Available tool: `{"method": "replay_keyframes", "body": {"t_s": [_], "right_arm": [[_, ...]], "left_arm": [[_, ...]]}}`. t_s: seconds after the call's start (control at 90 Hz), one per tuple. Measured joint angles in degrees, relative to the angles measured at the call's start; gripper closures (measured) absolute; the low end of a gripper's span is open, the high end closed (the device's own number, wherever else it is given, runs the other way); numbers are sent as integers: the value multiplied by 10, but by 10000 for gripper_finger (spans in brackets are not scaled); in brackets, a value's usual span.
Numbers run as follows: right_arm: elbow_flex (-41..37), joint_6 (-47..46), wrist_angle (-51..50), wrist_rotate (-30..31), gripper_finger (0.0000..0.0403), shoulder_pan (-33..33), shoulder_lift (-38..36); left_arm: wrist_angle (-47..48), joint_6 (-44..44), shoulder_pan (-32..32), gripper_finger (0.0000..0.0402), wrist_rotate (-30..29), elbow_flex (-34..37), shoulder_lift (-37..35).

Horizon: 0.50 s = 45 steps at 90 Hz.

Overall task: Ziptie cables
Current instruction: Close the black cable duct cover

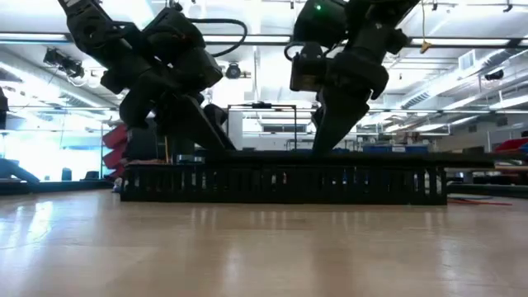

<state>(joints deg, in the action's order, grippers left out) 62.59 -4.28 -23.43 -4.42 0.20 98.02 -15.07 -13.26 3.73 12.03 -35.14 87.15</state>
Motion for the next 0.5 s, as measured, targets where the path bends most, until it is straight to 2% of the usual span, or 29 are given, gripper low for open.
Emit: {"method": "replay_keyframes", "body": {"t_s": [0.267, 0.5], "right_arm": [[0, 20, 0, 37, 179, 13, 2], [-11, 34, 9, 36, 179, 12, 2]], "left_arm": [[0, 0, 0, 214, 0, 0, 0], [-1, 3, 0, 214, 0, 1, 0]]}}
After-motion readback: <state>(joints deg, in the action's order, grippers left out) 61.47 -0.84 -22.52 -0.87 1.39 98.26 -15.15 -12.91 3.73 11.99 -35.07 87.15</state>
